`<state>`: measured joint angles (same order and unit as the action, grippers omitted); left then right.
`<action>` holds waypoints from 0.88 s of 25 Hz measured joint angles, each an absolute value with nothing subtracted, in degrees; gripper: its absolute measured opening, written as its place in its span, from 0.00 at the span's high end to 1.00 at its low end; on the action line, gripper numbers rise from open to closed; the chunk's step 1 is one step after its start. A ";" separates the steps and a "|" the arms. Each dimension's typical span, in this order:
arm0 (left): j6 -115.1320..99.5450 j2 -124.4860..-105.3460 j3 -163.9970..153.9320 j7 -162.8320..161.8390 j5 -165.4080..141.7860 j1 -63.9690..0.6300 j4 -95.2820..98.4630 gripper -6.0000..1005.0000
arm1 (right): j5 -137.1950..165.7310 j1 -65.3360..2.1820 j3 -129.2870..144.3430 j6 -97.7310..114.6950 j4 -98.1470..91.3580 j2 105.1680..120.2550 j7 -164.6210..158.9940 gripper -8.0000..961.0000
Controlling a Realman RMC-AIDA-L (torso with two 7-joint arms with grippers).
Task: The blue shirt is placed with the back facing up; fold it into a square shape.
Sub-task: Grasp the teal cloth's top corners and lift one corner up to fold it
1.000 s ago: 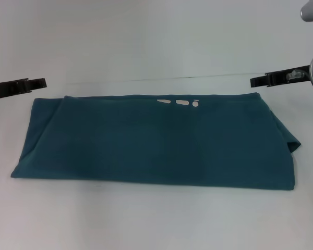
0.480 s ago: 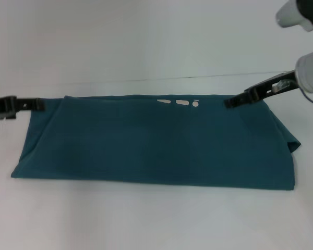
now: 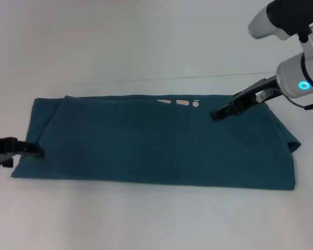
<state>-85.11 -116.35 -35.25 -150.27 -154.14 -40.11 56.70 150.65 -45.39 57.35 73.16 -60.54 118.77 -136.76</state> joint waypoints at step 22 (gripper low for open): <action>-77.67 -117.36 -35.33 -152.01 -158.41 -39.20 52.79 0.11 | 150.71 -45.00 58.54 72.91 -60.20 119.48 -136.71 0.04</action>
